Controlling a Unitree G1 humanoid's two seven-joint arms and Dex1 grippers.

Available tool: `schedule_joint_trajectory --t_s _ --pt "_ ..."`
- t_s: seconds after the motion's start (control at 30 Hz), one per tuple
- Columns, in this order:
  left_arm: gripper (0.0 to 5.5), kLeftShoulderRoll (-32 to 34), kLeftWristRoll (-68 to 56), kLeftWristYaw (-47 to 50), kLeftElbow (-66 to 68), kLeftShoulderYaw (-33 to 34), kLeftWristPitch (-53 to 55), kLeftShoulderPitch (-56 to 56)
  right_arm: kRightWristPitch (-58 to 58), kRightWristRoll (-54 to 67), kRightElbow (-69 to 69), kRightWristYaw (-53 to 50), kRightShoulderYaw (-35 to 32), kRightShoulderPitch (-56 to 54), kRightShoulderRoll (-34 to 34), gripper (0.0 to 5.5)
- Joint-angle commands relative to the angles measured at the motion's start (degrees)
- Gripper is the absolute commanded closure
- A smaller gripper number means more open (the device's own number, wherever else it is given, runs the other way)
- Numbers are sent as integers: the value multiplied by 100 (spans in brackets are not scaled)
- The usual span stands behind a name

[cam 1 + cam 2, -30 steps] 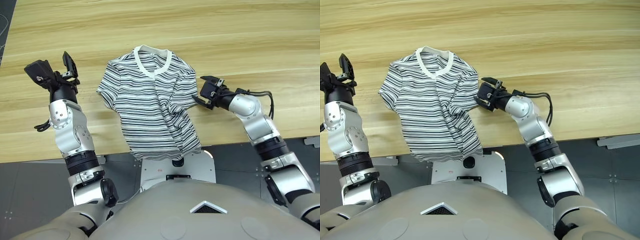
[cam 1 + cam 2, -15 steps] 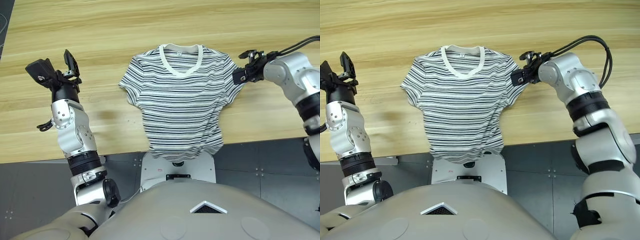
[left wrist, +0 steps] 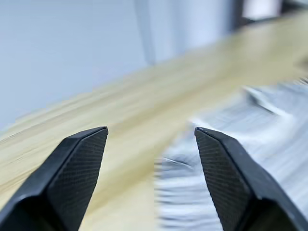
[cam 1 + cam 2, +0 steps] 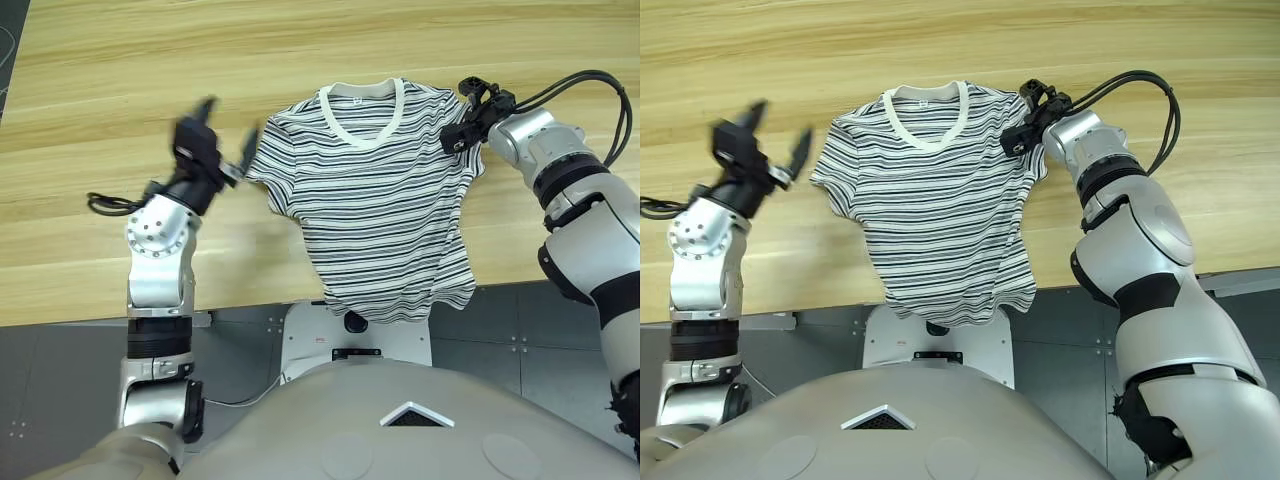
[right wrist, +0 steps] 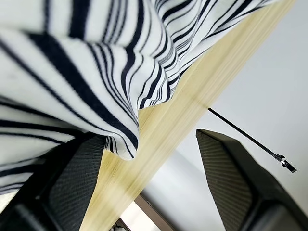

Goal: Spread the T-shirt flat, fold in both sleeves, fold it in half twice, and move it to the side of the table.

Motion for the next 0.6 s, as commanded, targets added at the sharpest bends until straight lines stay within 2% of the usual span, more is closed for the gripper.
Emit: schedule_joint_trajectory --t_s 0.03,0.27,0.6 --pt "214 523 418 -634 637 -394 -308 -152 -115 25 162 109 58 325 16 204" --pt "214 769 1846 80 2027 -832 -584 -1132 -251 89 105 82 22 369 8 204" --pt "214 739 3273 1021 3539 -1556 -1086 -2415 -176 -5 98 -148 154 141 -30 204"
